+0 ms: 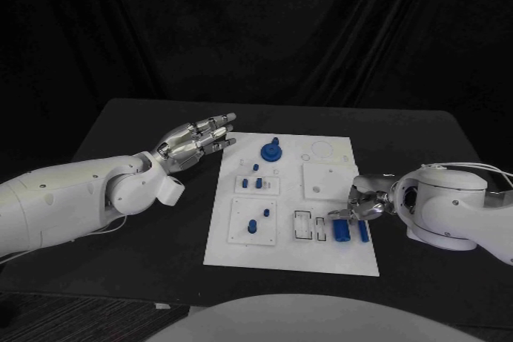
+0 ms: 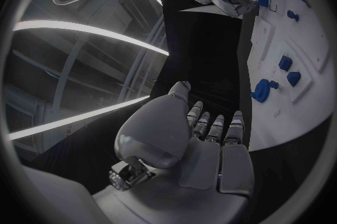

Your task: Assemble the parts on the task board

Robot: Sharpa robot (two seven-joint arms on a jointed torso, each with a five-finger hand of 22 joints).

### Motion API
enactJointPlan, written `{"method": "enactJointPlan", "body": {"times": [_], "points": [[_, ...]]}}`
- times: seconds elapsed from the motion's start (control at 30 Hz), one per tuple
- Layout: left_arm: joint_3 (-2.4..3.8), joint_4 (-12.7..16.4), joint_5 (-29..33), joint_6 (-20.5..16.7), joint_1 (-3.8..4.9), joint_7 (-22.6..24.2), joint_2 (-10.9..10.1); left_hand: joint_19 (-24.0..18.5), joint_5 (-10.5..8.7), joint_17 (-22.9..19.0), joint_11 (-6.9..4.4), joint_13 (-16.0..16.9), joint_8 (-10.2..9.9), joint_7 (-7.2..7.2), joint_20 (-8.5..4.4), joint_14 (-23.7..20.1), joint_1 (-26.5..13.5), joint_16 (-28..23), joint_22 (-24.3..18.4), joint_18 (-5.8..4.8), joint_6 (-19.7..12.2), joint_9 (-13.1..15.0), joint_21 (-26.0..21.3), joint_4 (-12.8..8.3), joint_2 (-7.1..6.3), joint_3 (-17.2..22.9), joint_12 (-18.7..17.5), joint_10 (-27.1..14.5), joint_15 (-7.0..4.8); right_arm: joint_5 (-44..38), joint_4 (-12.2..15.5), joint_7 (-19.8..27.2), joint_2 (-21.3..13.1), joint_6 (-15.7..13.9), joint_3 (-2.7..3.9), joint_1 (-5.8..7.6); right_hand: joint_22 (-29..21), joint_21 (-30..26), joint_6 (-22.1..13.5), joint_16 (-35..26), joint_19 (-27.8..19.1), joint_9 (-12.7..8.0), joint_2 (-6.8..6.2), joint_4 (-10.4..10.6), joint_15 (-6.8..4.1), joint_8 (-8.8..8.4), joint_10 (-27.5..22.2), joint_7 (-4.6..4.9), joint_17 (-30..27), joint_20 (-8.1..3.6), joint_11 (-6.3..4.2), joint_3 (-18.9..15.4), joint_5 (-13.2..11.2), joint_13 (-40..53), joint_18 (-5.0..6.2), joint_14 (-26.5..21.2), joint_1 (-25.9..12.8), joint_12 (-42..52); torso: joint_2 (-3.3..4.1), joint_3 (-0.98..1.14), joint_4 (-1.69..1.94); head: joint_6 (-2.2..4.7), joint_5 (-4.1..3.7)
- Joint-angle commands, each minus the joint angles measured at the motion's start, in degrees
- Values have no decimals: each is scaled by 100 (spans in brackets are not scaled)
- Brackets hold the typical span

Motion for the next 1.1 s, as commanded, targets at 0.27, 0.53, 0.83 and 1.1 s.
{"method": "enactJointPlan", "body": {"times": [0.27,0.53,0.83,1.1], "points": [[4,0,6,128,-22,-1,19,4,21,3,33,-3,13,45,53,-1,70,11,-2,58,7,-6,24,-16,-12,40,11,-14,31,-85,-122,-169,98,270,1,-42,1386,-167,-573,1,416,486,-183,-12,35,228,596,47,1474,32,54,-39,206,1508,3,609,389,14,2,-4,2,0,13],[4,5,6,142,-27,-28,8,5,19,5,35,-2,16,48,55,2,71,13,0,58,16,-5,25,-17,-11,43,13,-9,34,-143,-170,-243,154,721,1,-49,1368,-216,-806,-54,392,671,-218,-39,73,305,596,75,1346,65,73,-69,315,1508,16,582,610,14,-1,-2,1,0,25],[4,7,6,171,-36,-49,16,8,14,7,44,-1,23,63,63,6,73,16,3,58,29,-2,27,-19,-8,49,14,-5,47,-148,-202,-268,214,992,1,-60,1345,-282,-1026,-122,364,932,-144,-278,88,443,596,92,1198,87,86,-7,807,1508,32,552,1132,14,0,-2,2,0,35],[4,7,6,177,-40,-61,12,9,14,9,51,0,26,73,69,11,74,19,4,58,37,-1,28,-20,-7,53,16,-2,56,64,-216,-257,221,769,1,-63,1358,-251,-1018,-93,382,1052,52,-463,53,530,596,66,1263,64,73,92,1507,1508,24,567,1292,14,0,-3,2,0,40]]}}
